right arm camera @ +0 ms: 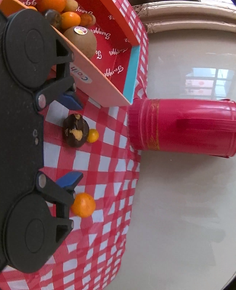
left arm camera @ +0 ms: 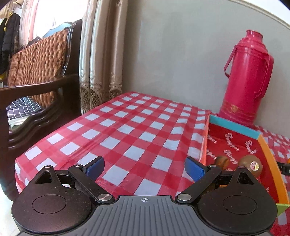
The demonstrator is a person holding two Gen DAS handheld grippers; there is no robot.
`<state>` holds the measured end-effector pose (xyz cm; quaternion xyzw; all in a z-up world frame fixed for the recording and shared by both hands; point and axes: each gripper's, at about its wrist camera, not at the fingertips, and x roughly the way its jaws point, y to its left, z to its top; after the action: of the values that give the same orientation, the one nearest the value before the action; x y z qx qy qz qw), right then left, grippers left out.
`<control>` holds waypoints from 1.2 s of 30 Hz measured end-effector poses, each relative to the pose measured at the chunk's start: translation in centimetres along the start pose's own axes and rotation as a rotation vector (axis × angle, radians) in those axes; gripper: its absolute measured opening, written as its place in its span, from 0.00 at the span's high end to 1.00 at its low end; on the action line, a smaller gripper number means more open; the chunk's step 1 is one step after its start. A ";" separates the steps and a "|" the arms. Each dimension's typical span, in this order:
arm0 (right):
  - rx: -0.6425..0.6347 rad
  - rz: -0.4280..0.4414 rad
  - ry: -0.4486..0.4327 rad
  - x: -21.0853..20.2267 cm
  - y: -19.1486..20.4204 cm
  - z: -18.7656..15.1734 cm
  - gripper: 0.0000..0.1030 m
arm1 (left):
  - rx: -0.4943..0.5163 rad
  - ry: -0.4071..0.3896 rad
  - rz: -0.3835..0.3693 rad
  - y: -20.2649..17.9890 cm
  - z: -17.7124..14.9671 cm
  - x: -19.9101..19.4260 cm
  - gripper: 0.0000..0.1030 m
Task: Organize fruits
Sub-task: 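Move the right gripper to the dark spotted fruit and grasp it, then carry the dark spotted fruit into the box and open the right gripper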
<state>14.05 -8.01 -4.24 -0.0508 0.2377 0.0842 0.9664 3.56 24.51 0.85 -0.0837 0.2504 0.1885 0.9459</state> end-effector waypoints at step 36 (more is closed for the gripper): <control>-0.140 0.188 -0.133 -5.9 8.4 1.7 0.65 | -0.001 0.022 0.010 1.4 -0.5 -0.3 0.08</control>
<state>8.09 -0.32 -0.48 -0.0901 0.1705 0.1940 0.9619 2.59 25.56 0.51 -0.0851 0.2609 0.1925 0.9421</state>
